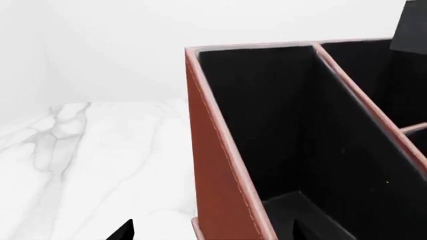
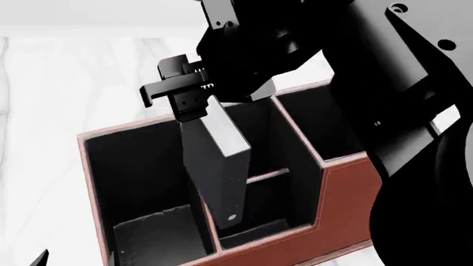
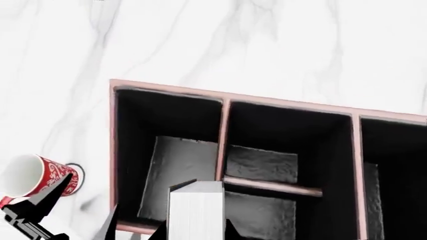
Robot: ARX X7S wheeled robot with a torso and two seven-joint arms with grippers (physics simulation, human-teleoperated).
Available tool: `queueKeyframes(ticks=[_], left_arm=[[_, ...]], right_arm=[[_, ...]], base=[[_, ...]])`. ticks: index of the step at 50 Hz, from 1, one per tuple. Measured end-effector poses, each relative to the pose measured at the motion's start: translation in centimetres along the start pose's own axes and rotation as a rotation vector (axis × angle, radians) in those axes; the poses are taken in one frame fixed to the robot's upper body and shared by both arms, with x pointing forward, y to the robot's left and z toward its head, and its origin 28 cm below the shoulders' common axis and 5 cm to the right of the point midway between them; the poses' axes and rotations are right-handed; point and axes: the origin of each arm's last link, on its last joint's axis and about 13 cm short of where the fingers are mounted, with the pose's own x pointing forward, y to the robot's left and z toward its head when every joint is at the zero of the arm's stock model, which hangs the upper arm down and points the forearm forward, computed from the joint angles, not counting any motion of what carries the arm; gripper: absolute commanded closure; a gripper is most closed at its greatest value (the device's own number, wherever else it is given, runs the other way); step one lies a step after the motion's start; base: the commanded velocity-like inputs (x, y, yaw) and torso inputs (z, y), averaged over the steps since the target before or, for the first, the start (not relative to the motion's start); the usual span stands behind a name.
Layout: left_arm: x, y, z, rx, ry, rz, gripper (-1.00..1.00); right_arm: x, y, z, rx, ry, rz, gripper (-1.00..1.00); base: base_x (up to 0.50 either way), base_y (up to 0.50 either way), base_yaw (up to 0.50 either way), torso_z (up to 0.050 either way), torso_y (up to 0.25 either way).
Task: Pick up the book and place it in the left compartment of the caddy.
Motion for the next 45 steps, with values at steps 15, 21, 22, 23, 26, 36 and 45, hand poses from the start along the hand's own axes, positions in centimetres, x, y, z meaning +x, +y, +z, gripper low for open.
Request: queueKeyframes(ticks=[15,21,22,23,26,36,45], left_arm=[[0.0,0.0,-0.1,-0.001,0.003,-0.003,-1.00],[0.1,0.0,0.0,-0.002,0.003,-0.003,-1.00],[0.1,0.0,0.0,-0.002,0.003,-0.003,-1.00],[0.1,0.0,0.0,-0.002,0.003,-0.003,-1.00],[0.1,0.0,0.0,-0.002,0.002,-0.004,-1.00],[0.0,0.0,0.0,-0.002,0.001,-0.008,-1.00],[-0.1,0.0,0.0,-0.001,0.000,-0.012,-1.00]], right_arm=[[1.5,2.2,0.2,-0.071,-0.007,0.074,1.00],[2.3,2.7,0.0,-0.086,-0.012,0.105,1.00],[2.4,2.8,0.0,-0.088,-0.014,0.109,1.00],[2.5,2.8,-0.1,-0.090,-0.016,0.113,1.00],[3.0,2.9,-0.2,-0.094,-0.024,0.122,1.00],[4.7,2.6,-0.7,-0.109,-0.048,0.123,1.00],[6.3,2.2,-1.4,-0.112,-0.051,0.129,1.00]], base=[[0.00,0.00,0.00,0.000,0.001],[0.00,0.00,0.00,0.000,0.002],[0.00,0.00,0.00,0.000,0.000],[0.00,0.00,0.00,0.000,0.000],[0.00,0.00,0.00,0.000,0.000],[0.00,0.00,0.00,0.000,0.001],[0.00,0.00,0.00,0.000,0.001]])
